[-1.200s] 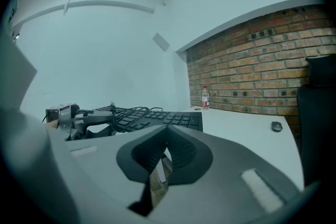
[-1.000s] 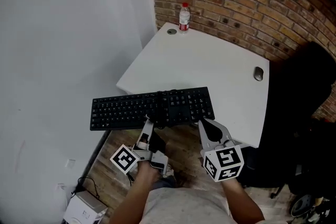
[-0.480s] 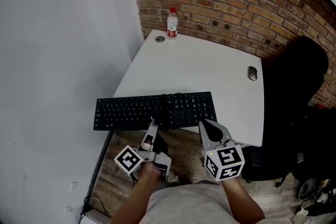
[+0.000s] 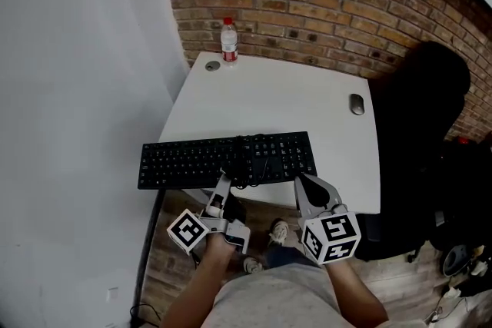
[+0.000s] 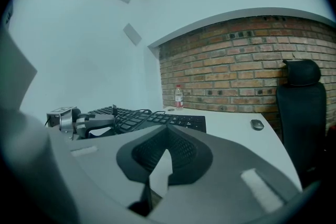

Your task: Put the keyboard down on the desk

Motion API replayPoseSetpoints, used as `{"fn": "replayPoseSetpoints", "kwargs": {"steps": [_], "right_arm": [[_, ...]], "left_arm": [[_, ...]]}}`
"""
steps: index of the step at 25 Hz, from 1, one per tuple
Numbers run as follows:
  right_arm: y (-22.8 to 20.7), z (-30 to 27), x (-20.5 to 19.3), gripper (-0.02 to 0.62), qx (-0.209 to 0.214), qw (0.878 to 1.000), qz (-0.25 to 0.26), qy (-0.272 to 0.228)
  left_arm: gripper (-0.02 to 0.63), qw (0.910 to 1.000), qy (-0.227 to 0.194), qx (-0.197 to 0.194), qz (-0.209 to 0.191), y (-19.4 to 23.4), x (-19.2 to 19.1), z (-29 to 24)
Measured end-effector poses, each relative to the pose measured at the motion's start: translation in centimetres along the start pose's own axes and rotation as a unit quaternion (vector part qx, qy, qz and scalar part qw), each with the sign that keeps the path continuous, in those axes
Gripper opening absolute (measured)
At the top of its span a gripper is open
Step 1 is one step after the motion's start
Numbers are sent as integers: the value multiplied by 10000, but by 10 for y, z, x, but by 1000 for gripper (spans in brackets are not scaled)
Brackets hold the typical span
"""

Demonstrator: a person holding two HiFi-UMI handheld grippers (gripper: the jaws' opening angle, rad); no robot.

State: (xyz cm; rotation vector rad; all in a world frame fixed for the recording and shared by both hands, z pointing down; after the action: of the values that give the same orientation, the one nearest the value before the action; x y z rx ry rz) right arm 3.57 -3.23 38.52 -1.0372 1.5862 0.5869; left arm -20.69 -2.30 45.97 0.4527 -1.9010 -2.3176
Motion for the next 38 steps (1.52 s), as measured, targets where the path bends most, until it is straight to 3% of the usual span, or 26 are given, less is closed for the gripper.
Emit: {"fn": "replayPoseSetpoints", "kwargs": {"steps": [20,38], "right_arm": [[-110,-76,27,9,-274,9991,-324,20],[-160,-111,23,9,-246,9978,-534,308]], "left_arm": [[84,9973,703,65,186,41,-32,-147],[86,9923,1116,510,158,90,-48,-197]]}}
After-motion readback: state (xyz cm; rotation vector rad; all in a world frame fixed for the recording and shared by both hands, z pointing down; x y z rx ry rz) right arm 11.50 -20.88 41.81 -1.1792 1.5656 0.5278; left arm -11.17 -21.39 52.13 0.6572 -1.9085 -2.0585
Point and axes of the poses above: the fingertips, and each gripper's own axes: z backward along the fingers, y to its left, x out of its top, the point moved 10 cm from there along z, backward along the fingers, and after that the axes turned 4 degrees about -z, right-handed, at the moved point
